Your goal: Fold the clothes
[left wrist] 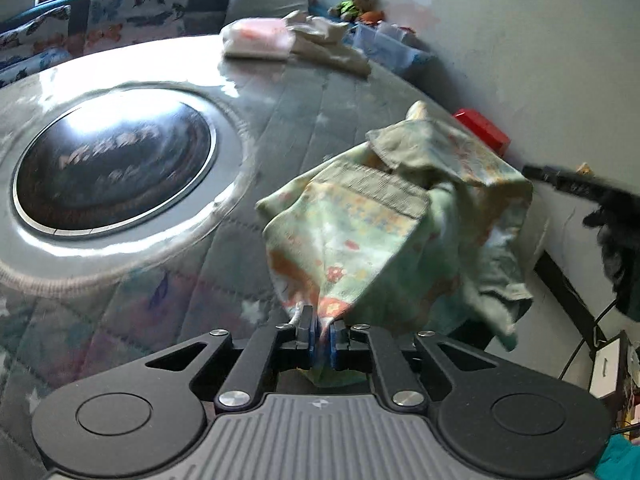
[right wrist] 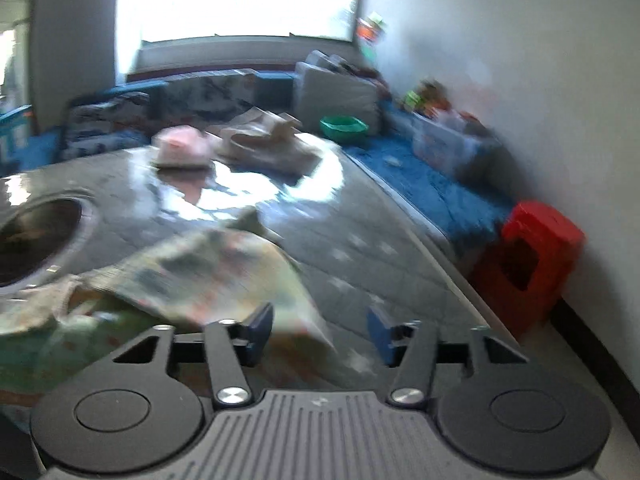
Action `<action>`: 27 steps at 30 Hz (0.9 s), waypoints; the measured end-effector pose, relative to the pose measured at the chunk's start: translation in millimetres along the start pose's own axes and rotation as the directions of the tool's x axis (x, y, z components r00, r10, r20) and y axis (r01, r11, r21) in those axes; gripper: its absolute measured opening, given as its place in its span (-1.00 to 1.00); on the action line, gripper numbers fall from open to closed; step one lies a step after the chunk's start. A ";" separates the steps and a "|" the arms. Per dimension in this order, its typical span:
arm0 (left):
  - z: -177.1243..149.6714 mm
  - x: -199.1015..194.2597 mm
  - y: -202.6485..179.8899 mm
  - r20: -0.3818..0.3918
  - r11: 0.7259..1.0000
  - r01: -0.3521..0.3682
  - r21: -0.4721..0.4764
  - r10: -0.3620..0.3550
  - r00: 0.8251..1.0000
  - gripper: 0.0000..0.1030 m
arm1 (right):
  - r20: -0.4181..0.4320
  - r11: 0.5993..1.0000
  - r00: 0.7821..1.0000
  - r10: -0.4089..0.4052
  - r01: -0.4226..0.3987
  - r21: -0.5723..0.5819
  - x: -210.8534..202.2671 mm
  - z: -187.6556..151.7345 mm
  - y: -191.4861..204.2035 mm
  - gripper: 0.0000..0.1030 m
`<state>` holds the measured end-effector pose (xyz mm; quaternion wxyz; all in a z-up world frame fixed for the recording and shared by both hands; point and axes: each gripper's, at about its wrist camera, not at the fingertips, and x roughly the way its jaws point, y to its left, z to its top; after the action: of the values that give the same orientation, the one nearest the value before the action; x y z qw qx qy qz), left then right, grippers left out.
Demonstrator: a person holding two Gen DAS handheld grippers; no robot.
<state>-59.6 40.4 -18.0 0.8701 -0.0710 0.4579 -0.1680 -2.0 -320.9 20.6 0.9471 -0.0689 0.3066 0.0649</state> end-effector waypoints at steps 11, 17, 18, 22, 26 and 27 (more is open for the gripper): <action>-6.7 -18.3 15.3 0.006 0.998 -0.050 -0.034 0.050 0.999 -0.63 | -0.035 0.935 0.959 0.281 -0.282 -0.216 49.3 17.1 99.7 0.28; 5.8 -37.8 18.8 0.075 0.998 -0.055 -0.029 0.057 0.996 -0.15 | -0.084 0.935 0.953 0.290 -0.301 -0.188 70.2 13.7 98.7 -0.47; 8.0 -39.3 20.0 0.084 0.998 -0.051 -0.032 0.053 0.995 -0.12 | -0.077 0.938 0.955 0.286 -0.295 -0.183 67.8 13.4 95.6 -0.59; 18.5 -38.4 25.9 0.104 0.998 -0.032 -0.055 0.037 0.994 -0.02 | -0.039 0.966 0.977 0.210 -0.213 -0.147 59.3 12.1 70.7 -0.76; 33.6 -25.9 23.7 0.113 0.998 -0.027 -0.065 0.034 0.993 0.00 | -0.059 0.990 0.994 0.089 -0.095 -0.105 62.0 6.9 41.3 -0.75; 36.3 -21.2 21.8 0.115 0.998 -0.024 -0.063 0.032 0.993 0.06 | -0.070 0.993 0.996 0.062 -0.068 -0.097 63.0 5.5 34.6 -0.71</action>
<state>-35.9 67.2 13.1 0.8950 -0.1009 0.4123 -0.1372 46.0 -280.9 -15.3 0.9291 -0.1080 0.3365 0.1086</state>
